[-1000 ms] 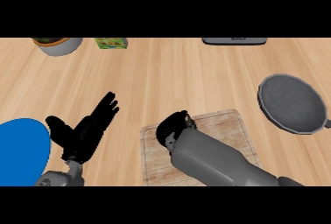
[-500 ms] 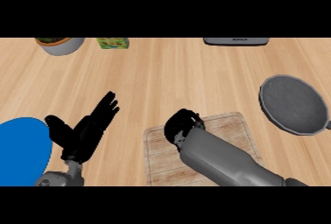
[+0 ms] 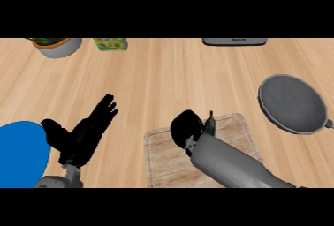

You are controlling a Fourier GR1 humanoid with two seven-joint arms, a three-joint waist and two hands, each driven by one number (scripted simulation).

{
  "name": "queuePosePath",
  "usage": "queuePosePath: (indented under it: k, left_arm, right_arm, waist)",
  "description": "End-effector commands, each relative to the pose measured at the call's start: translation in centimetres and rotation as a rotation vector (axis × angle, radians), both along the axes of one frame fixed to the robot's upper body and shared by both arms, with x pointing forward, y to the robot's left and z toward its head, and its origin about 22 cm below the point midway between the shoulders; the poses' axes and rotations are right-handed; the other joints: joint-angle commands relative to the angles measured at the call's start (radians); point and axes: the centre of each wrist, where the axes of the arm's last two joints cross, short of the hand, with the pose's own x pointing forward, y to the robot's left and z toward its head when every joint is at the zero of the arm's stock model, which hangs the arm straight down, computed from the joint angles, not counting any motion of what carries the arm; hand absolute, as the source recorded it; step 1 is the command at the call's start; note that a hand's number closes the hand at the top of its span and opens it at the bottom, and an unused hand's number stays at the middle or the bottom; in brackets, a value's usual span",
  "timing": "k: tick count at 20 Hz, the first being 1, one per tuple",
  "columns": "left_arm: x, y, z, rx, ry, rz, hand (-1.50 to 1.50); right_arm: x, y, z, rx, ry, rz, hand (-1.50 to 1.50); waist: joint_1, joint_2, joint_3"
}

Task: Pick the eggplant from the cutting board and place it in the pan

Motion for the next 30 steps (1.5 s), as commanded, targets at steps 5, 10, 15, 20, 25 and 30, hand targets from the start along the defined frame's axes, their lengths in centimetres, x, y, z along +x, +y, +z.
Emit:
queuePosePath:
  k: [5, 10, 15, 20, 25, 30]
  left_arm:
    - [-1.0, 1.7, -0.5, 0.008, 0.023, 0.099, 0.00]
    - [-0.9, 2.1, -0.9, -0.005, 0.034, 0.099, 0.00]
    - [-1.5, 0.9, -0.8, -0.006, 0.004, 0.069, 0.00]
    - [-1.2, 1.1, 0.0, -0.002, 0.011, 0.043, 0.00]
    - [-0.8, -0.5, 0.0, 0.005, -0.008, 0.029, 0.00]
    - [0.9, 0.1, 0.6, -0.002, -0.018, -0.004, 0.00]
  right_arm:
    - [-4.4, -5.7, 0.3, 0.556, -0.212, -0.227, 1.50]
    - [-6.3, -7.6, 5.7, 0.829, -0.539, -0.177, 1.50]
    - [-10.4, -11.2, 7.7, 1.082, -0.651, -0.292, 1.50]
    - [-14.1, -14.3, 10.7, 1.329, -0.658, -0.403, 1.50]
    - [-13.4, -19.6, 7.0, 1.377, -0.715, -0.535, 1.50]
    - [-10.7, -23.9, 3.3, 1.246, -0.782, -0.479, 1.50]
  waist:
    - [-0.104, -0.021, 0.004]
    - [-0.112, -0.022, 0.002]
    - [-0.080, -0.008, 0.003]
    - [-0.045, 0.000, 0.002]
    - [-0.004, 0.011, 0.003]
    - [0.005, 0.011, 0.001]
